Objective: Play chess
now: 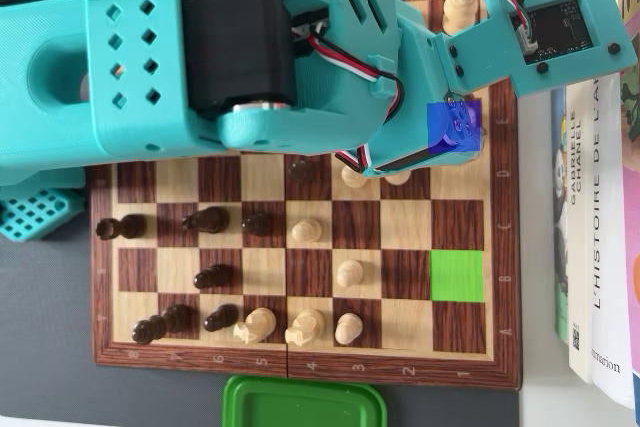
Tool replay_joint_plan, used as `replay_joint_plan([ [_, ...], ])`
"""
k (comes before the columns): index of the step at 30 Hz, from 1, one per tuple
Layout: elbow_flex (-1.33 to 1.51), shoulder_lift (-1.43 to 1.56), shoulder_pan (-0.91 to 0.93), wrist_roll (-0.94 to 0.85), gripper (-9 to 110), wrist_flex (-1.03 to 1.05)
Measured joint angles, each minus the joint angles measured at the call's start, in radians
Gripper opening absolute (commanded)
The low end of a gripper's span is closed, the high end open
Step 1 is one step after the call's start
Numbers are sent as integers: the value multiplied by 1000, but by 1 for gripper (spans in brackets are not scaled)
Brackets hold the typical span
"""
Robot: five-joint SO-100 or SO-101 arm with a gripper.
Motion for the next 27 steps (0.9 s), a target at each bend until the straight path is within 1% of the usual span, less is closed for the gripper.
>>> replay_joint_plan([
  [27,-32,-40,0,0,13,0],
])
